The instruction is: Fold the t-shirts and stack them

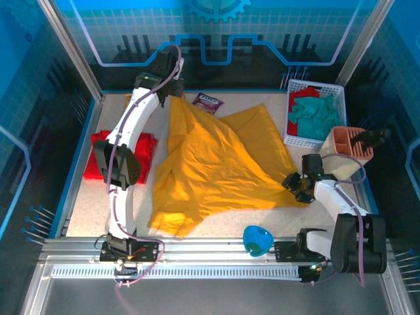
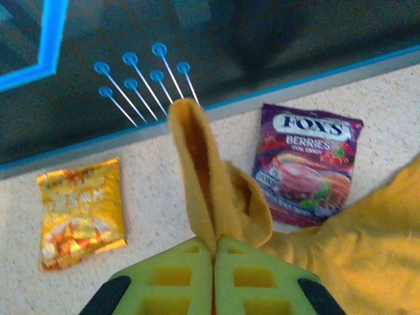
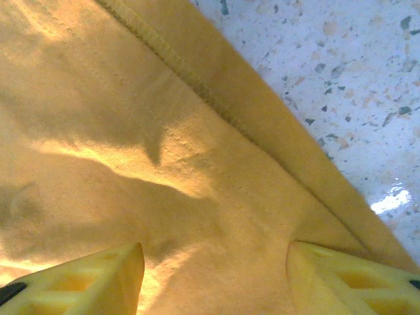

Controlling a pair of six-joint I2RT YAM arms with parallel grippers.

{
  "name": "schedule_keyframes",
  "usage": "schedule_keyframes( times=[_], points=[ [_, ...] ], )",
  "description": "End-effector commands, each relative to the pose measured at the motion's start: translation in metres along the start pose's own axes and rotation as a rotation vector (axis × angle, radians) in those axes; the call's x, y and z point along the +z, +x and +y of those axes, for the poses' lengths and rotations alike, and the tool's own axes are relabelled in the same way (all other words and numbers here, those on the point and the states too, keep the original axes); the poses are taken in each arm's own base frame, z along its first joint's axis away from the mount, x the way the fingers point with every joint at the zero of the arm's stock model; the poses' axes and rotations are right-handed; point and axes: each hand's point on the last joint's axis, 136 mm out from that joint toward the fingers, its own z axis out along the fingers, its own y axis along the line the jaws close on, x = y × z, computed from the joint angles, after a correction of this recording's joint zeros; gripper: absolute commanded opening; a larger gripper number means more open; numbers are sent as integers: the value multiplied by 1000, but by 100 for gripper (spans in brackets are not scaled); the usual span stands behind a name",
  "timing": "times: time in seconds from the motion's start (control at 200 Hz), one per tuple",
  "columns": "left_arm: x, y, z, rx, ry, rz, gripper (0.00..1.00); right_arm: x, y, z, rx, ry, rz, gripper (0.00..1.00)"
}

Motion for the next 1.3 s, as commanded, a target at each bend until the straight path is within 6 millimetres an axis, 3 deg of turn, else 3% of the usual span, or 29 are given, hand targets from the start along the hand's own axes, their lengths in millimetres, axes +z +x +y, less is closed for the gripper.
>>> schedule_keyframes(
  times=[0.0, 0.13, 0.17, 0.195, 0.215, 0.25, 0.36, 0.51, 0.765, 0.866, 0.956, 1.216, 1.281, 1.296],
  points=[
    [32, -6, 14, 35, -47, -42, 10, 1, 4, -9, 43, 24, 18, 60],
    [66, 9, 28, 21, -77, -1, 28, 2, 5, -2, 41, -6, 29, 61],
    [74, 14, 31, 15, -85, 13, 48, 2, 5, -1, 40, -11, 31, 62],
    [79, 17, 34, 11, -92, 23, 70, 2, 5, 0, 38, -16, 31, 62],
    [81, 20, 36, 7, -102, 31, 82, 1, 5, 1, 36, -19, 29, 62],
    [85, 25, 38, 1, -114, 50, 86, 1, 5, 3, 32, -23, 29, 63],
    [81, 36, 38, -56, -114, 102, 87, -2, 4, 5, 14, -30, 18, 63],
    [53, 65, 27, -216, -77, 219, 80, -10, 0, 18, -66, -59, -20, 67],
    [15, 148, -43, -339, 97, 386, 63, -32, -5, 49, -294, -58, -179, 79],
    [14, 169, -71, -325, 141, 430, 60, -38, -5, 67, -366, -55, -229, 80],
    [24, 185, -90, -329, 173, 467, 48, -45, -3, 87, -425, -54, -282, 80],
    [54, 236, -63, -262, -30, 583, 47, -62, -12, 145, -525, -21, -375, 81],
    [58, 245, -55, -262, -58, 596, 43, -57, -17, 152, -526, 7, -369, 82],
    [59, 246, -54, -266, -60, 598, 43, -63, -23, 162, -521, -3, -382, 82]
  ],
)
